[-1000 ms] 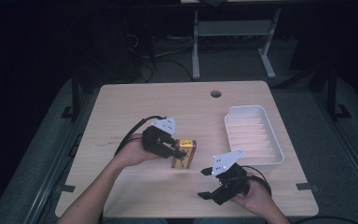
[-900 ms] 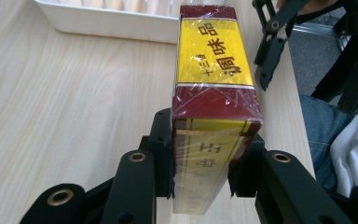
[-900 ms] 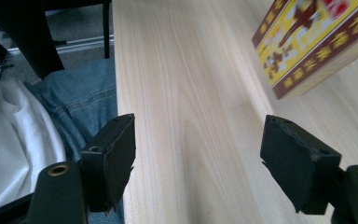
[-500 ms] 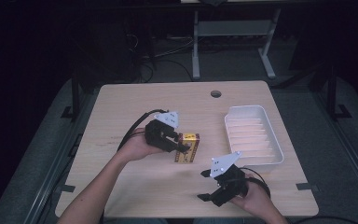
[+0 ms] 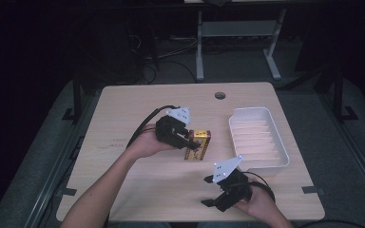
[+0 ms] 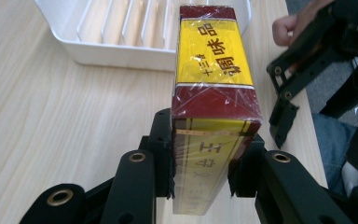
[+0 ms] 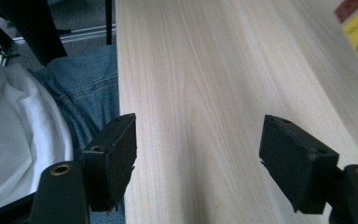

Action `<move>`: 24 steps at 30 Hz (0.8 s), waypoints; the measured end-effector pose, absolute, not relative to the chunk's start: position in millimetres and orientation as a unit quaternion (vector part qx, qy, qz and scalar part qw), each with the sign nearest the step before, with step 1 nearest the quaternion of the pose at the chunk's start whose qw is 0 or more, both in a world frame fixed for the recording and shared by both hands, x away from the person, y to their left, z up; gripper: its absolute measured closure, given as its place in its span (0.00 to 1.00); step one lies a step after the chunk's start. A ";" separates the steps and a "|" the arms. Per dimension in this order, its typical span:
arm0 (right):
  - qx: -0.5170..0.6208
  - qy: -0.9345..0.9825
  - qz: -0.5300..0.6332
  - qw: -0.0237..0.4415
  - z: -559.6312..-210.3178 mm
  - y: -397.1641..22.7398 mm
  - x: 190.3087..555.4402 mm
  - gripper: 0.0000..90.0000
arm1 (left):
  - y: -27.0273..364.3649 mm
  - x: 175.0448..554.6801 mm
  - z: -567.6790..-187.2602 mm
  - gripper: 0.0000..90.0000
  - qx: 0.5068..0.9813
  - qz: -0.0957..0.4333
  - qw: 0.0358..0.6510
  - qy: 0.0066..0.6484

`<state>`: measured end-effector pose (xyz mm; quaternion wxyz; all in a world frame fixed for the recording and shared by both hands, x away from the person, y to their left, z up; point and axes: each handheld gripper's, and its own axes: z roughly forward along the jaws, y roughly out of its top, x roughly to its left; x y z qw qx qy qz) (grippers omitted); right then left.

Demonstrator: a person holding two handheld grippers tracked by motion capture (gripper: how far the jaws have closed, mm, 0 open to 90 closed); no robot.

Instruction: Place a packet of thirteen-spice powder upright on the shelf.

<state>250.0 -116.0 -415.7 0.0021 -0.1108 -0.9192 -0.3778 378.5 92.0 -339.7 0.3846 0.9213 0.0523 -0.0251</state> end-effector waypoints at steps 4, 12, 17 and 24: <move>-0.111 -0.920 -0.376 0.003 -416.0 -115.6 249.5 0.30 | 85.7 382.4 -337.0 0.75 0.919 -0.021 0.390 0.055; -0.110 -0.920 -0.377 0.005 -416.5 -115.0 249.2 0.30 | 73.7 391.2 -334.8 0.75 0.910 -0.019 0.410 0.055; -0.107 -0.920 -0.376 0.006 -417.1 -113.3 248.8 0.30 | 63.8 395.1 -334.8 0.75 0.910 -0.020 0.410 0.057; -0.108 -0.919 -0.379 0.007 -416.0 -114.6 248.9 0.30 | 50.3 399.3 -327.3 0.75 0.908 -0.017 0.416 0.055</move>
